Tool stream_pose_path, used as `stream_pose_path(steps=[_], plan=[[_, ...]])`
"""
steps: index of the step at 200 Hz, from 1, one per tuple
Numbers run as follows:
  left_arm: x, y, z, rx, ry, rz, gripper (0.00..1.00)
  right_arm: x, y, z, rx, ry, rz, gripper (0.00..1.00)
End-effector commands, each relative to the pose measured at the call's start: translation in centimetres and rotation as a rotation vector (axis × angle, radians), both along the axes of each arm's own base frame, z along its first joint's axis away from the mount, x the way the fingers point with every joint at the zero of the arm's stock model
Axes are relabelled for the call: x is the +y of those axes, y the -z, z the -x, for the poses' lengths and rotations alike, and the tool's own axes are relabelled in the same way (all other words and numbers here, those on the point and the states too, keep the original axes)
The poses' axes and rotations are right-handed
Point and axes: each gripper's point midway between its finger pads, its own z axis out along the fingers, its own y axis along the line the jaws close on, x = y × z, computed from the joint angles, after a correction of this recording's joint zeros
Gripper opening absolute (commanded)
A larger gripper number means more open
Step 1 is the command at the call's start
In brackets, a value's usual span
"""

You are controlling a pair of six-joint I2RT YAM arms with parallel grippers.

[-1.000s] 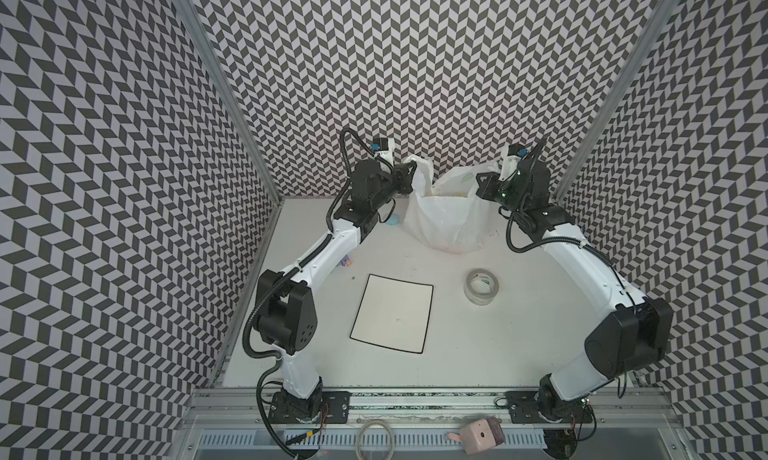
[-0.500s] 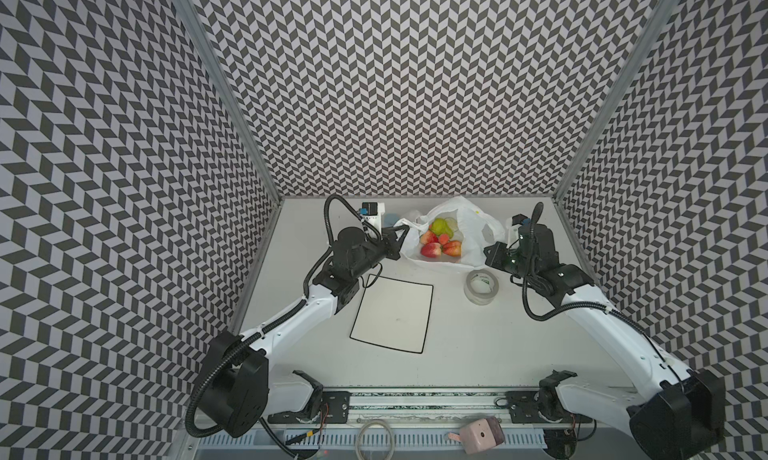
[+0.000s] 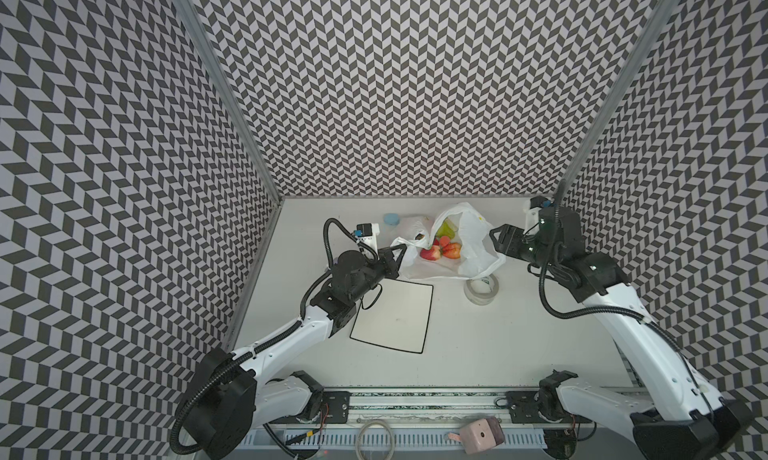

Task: Take the fake fruits out of the plastic bag

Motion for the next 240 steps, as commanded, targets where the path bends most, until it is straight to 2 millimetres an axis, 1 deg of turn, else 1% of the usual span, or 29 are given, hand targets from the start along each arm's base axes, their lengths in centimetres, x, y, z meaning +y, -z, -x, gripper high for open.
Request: stream_pose_path(steps=[1, 14, 19, 31, 36, 48, 60, 74, 88, 102, 109, 118, 129, 140, 156, 166, 174, 200, 206, 219, 240], plan=[[-0.1, -1.8, -0.2, -0.013, -0.027, 0.08, 0.0, 2.9, -4.1, 1.5, -0.126, -0.184, -0.001, 0.57], [-0.3, -2.0, -0.1, -0.018, -0.024, 0.085, 0.0, 6.0, -5.2, 1.7, -0.161, -0.294, -0.006, 0.49], [-0.3, -2.0, 0.0, -0.018, -0.023, 0.087, 0.0, 7.5, -5.1, 1.8, -0.165, -0.336, 0.006, 0.47], [-0.3, -2.0, 0.0, -0.013, -0.025, 0.09, 0.0, 10.5, -4.3, 1.7, -0.179, -0.423, 0.05, 0.43], [-0.2, -2.0, 0.0, -0.013, -0.026, 0.091, 0.0, 11.7, -3.5, 1.5, -0.182, -0.453, 0.076, 0.42], [-0.1, -2.1, 0.1, -0.009, -0.031, 0.099, 0.0, 13.4, -1.9, 0.5, -0.212, -0.473, 0.15, 0.39], [0.1, -2.3, 0.0, -0.009, -0.042, 0.104, 0.0, 14.1, 0.2, -0.8, -0.242, -0.476, 0.224, 0.36], [0.3, -2.5, 0.0, -0.008, -0.055, 0.107, 0.0, 14.1, 2.3, -2.4, -0.271, -0.456, 0.3, 0.32], [0.6, -2.9, -0.1, -0.008, -0.07, 0.106, 0.0, 14.4, 4.1, -3.4, -0.256, -0.442, 0.332, 0.31], [0.8, -3.2, -0.1, -0.01, -0.081, 0.097, 0.0, 14.8, 5.7, -3.8, -0.206, -0.429, 0.298, 0.31], [1.0, -3.3, -0.1, -0.01, -0.087, 0.09, 0.0, 15.0, 6.4, -3.9, -0.179, -0.413, 0.266, 0.33], [1.1, -3.2, -0.1, -0.008, -0.095, 0.079, 0.0, 15.2, 6.9, -4.3, -0.15, -0.383, 0.214, 0.35], [1.3, -3.0, 0.0, -0.008, -0.1, 0.06, 0.0, 15.9, 7.3, -4.4, -0.128, -0.372, 0.143, 0.34], [1.4, -3.0, 0.0, -0.008, -0.105, 0.043, 0.0, 16.2, 7.9, -5.2, -0.105, -0.335, 0.101, 0.32], [1.7, -3.0, 0.1, -0.009, -0.11, 0.028, 0.0, 15.8, 9.0, -6.8, -0.083, -0.244, 0.098, 0.33], [1.8, -3.1, 0.3, -0.011, -0.11, 0.022, 0.0, 15.7, 9.2, -7.9, -0.084, -0.198, 0.083, 0.33], [1.8, -2.9, 0.4, -0.009, -0.109, 0.011, 0.01, 15.8, 8.7, -8.7, -0.099, -0.179, 0.058, 0.33], [2.2, -2.0, 0.9, 0.003, -0.102, -0.051, 0.07, 17.5, 5.1, -10.8, -0.192, -0.181, -0.04, 0.34], [2.3, -1.8, 1.1, 0.003, -0.096, -0.067, 0.1, 17.9, 4.8, -11.3, -0.198, -0.188, -0.048, 0.33], [2.4, -1.5, 1.6, -0.008, -0.08, -0.108, 0.22, 18.7, 4.1, -12.2, -0.209, -0.199, -0.064, 0.33], [2.6, -1.7, 2.2, -0.038, -0.056, -0.185, 0.53, 19.6, 4.0, -13.1, -0.216, -0.212, -0.074, 0.33]])
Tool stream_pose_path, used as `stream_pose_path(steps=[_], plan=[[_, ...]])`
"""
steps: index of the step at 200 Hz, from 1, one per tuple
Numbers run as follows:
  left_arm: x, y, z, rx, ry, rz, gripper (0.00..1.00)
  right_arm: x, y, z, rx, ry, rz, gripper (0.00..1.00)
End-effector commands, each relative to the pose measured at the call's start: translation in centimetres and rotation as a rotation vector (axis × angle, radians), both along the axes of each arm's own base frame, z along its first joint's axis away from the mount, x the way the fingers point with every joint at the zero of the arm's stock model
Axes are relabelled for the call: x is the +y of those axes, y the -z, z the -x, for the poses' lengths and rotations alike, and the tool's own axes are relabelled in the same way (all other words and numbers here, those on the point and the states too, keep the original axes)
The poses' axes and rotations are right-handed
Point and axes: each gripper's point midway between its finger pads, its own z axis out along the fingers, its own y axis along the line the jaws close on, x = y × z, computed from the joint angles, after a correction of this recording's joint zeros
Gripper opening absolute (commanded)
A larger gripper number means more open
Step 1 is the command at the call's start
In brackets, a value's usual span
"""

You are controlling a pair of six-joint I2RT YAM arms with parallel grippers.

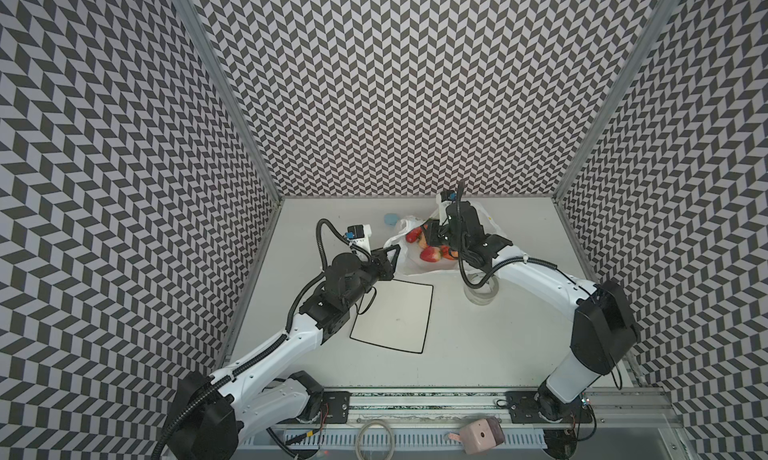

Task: Take the fake fruits out of the plastic bag

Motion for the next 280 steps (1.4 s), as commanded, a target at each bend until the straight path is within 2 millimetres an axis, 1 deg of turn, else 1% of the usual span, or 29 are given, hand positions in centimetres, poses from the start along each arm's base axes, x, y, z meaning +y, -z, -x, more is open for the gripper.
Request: stream_pose_path(steps=[1, 24, 45, 52, 58, 67, 74, 75, 85, 101, 125, 138, 152, 167, 193, 202, 212, 228, 242, 259, 280], plan=[[0.2, -0.9, 0.8, -0.041, 0.031, -0.103, 0.54, 1.5, -3.7, -1.8, -0.093, -0.007, -0.107, 0.33], [0.4, -2.3, 0.9, -0.076, 0.041, -0.191, 0.79, 2.3, -3.9, -2.1, -0.102, -0.034, -0.123, 0.33], [0.4, -3.8, 0.1, -0.085, 0.027, -0.271, 0.91, 2.6, -3.4, -1.8, -0.092, -0.058, -0.119, 0.33], [0.4, -4.3, -0.4, -0.087, 0.02, -0.299, 0.94, 2.5, -3.3, -1.7, -0.091, -0.061, -0.117, 0.34], [0.3, -4.7, -0.8, -0.083, 0.017, -0.317, 0.99, 2.3, -3.1, -1.5, -0.089, -0.06, -0.115, 0.34], [-0.1, -5.2, -1.3, -0.073, 0.023, -0.336, 1.0, 2.2, -2.8, -1.4, -0.084, -0.059, -0.109, 0.34], [-0.4, -5.2, -1.7, -0.054, 0.029, -0.358, 1.0, 2.1, -2.7, -1.3, -0.081, -0.058, -0.108, 0.34], [-0.4, -4.9, -1.8, -0.047, 0.03, -0.364, 1.0, 2.0, -2.7, -1.3, -0.081, -0.058, -0.107, 0.34], [-0.7, -4.9, -2.6, -0.02, 0.028, -0.4, 1.0, 2.1, -2.8, -1.1, -0.084, -0.065, -0.107, 0.34], [-0.9, -3.9, -3.9, 0.038, 0.012, -0.467, 1.0, 2.1, -2.8, -0.9, -0.079, -0.07, -0.106, 0.34], [-1.1, -3.8, -5.2, 0.072, -0.008, -0.517, 0.99, 1.6, -2.8, -0.5, -0.077, -0.062, -0.096, 0.34], [-1.3, -3.6, -5.6, 0.073, -0.008, -0.523, 0.94, 1.0, -2.7, -0.3, -0.076, -0.049, -0.091, 0.34], [-1.7, -3.3, -5.9, 0.074, 0.003, -0.525, 0.83, 0.6, -2.4, 0.1, -0.07, -0.041, -0.079, 0.34], [-2.1, -3.0, -6.1, 0.079, 0.021, -0.522, 0.67, -0.1, -1.8, 0.4, -0.055, -0.031, -0.059, 0.34], [-2.6, -2.9, -6.1, 0.075, 0.039, -0.505, 0.35, -1.3, -0.7, 1.6, -0.029, -0.032, 0.008, 0.36], [-2.7, -3.0, -6.2, 0.072, 0.041, -0.495, 0.26, -1.7, 0.1, 2.3, -0.007, -0.05, 0.048, 0.37], [-2.8, -3.1, -6.2, 0.07, 0.046, -0.479, 0.18, -2.0, 1.4, 3.2, 0.024, -0.077, 0.098, 0.38], [-2.9, -3.1, -6.2, 0.074, 0.051, -0.433, 0.07, -2.7, 4.3, 4.8, 0.081, -0.112, 0.194, 0.38], [-3.0, -3.4, -6.0, 0.065, 0.054, -0.395, 0.0, -3.4, 6.7, 6.3, 0.109, -0.138, 0.279, 0.37], [-3.0, -3.6, -5.8, 0.049, 0.055, -0.361, 0.0, -3.9, 9.0, 8.0, 0.125, -0.17, 0.365, 0.37], [-2.9, -3.6, -5.3, 0.051, 0.049, -0.304, 0.0, -4.4, 11.2, 9.7, 0.143, -0.192, 0.455, 0.37]])
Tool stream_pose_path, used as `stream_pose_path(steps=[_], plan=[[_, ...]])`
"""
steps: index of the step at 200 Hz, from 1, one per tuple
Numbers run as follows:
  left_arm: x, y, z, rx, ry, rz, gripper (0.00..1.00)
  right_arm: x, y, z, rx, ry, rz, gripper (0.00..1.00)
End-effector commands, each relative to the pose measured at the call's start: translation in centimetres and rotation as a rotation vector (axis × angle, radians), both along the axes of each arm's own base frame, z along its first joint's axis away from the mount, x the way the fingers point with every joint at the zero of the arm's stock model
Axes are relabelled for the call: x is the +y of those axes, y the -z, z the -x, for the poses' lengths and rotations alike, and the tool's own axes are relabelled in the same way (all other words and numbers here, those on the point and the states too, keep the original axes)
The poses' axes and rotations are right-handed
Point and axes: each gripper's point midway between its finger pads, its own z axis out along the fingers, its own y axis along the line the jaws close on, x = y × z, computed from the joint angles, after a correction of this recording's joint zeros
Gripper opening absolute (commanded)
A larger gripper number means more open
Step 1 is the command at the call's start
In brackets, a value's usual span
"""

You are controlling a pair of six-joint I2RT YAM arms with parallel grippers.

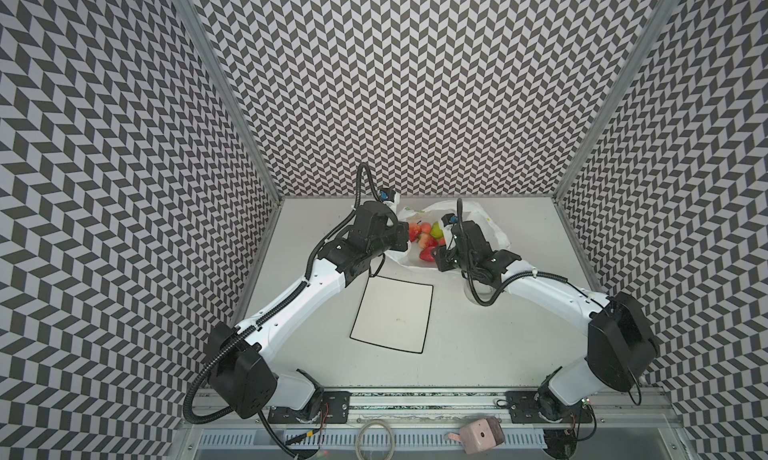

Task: Take the fake fruits out of the plastic bag
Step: 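Hold the bag with the left gripper while the right grasps a strawberry inside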

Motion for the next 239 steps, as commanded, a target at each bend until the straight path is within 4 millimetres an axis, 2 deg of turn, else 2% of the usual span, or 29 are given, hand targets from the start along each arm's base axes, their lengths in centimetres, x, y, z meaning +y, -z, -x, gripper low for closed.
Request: stream_pose_path(steps=[1, 32, 49, 62, 98, 108, 116, 146, 168, 177, 194, 239], plan=[[0.0, -2.0, 0.5, -0.041, -0.001, 0.109, 0.0, -0.8, 1.6, 2.1, -0.017, -0.058, 0.133, 0.37], [0.3, -2.0, 1.2, -0.056, -0.006, 0.168, 0.0, -2.0, 6.1, 3.8, 0.055, -0.04, 0.207, 0.37], [0.4, -1.6, 1.8, -0.063, 0.0, 0.199, 0.0, -2.4, 6.9, 4.0, 0.082, -0.011, 0.209, 0.38], [0.5, -1.5, 2.3, -0.069, 0.009, 0.212, 0.0, -2.0, 5.2, 3.5, 0.057, 0.006, 0.171, 0.4], [0.4, -0.1, 3.3, -0.061, 0.047, 0.221, 0.0, 0.2, -3.0, 1.5, -0.104, 0.029, -0.027, 0.5], [0.2, 0.3, 3.4, -0.053, 0.056, 0.218, 0.0, 0.7, -4.0, 1.1, -0.121, 0.041, -0.076, 0.5], [0.1, 0.6, 3.5, -0.048, 0.062, 0.218, 0.0, 0.7, -3.9, 0.6, -0.118, 0.083, -0.11, 0.5], [0.2, 1.1, 3.7, -0.047, 0.061, 0.216, 0.0, 0.7, -1.8, -1.7, 0.001, 0.318, -0.195, 0.47], [0.3, 1.3, 3.9, -0.051, 0.059, 0.217, 0.0, 2.1, 0.4, -3.0, 0.153, 0.454, -0.277, 0.47], [0.3, 1.3, 3.9, -0.051, 0.058, 0.216, 0.0, 3.0, 1.3, -3.4, 0.203, 0.473, -0.291, 0.48], [0.3, 1.2, 3.9, -0.056, 0.056, 0.212, 0.0, 3.4, 2.6, -4.5, 0.245, 0.548, -0.33, 0.51], [0.1, 1.2, 4.1, -0.058, 0.06, 0.205, 0.0, 2.9, 4.9, -7.3, 0.276, 0.725, -0.391, 0.62]])
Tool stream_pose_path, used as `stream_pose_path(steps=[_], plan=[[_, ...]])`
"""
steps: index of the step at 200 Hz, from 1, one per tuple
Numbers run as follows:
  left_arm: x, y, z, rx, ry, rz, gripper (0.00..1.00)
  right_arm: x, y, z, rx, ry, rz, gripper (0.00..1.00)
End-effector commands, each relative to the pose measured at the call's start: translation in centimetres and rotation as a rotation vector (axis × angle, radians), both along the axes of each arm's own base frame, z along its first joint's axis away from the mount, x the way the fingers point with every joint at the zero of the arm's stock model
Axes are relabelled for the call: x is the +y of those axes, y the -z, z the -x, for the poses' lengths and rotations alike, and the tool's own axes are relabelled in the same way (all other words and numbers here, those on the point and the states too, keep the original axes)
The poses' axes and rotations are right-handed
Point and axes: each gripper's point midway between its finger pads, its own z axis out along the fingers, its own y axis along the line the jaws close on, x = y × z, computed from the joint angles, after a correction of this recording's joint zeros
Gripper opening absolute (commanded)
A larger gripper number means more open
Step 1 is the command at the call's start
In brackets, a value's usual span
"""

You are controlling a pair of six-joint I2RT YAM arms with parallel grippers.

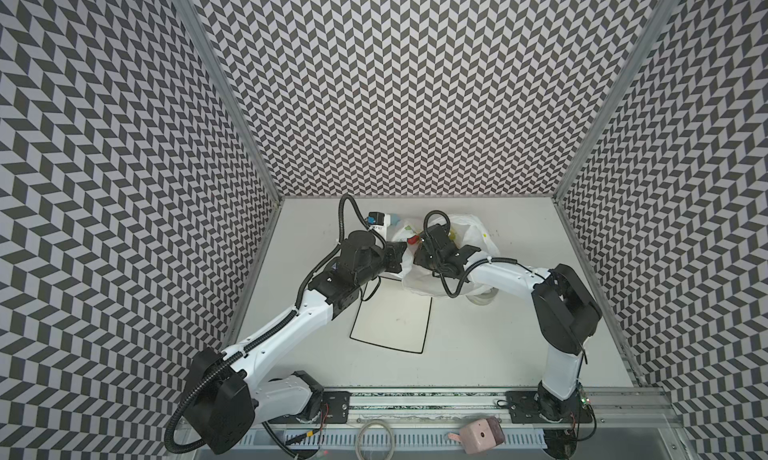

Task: Take the fake fruits out of the plastic bag
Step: 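Hold the bag with the left gripper while the right grasps a strawberry inside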

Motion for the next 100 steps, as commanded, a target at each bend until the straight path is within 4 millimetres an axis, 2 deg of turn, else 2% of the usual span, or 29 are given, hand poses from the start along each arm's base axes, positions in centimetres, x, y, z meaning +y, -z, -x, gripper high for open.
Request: stream_pose_path(steps=[1, 28, 54, 100], plan=[[-0.1, -1.2, 0.3, -0.038, 0.0, 0.019, 0.0, -0.5, -0.5, -2.2, 0.006, 0.171, -0.082, 0.63], [-0.2, -1.1, 0.4, -0.038, 0.002, 0.02, 0.0, -1.8, 1.2, -3.2, 0.044, 0.287, -0.06, 0.69], [-0.3, -1.1, 0.4, -0.04, 0.004, 0.021, 0.0, -3.0, 2.7, -3.7, 0.083, 0.367, -0.033, 0.71], [-0.3, -1.0, 0.3, -0.037, -0.003, 0.021, 0.0, -3.2, 4.2, -4.5, 0.11, 0.401, -0.019, 0.75]])
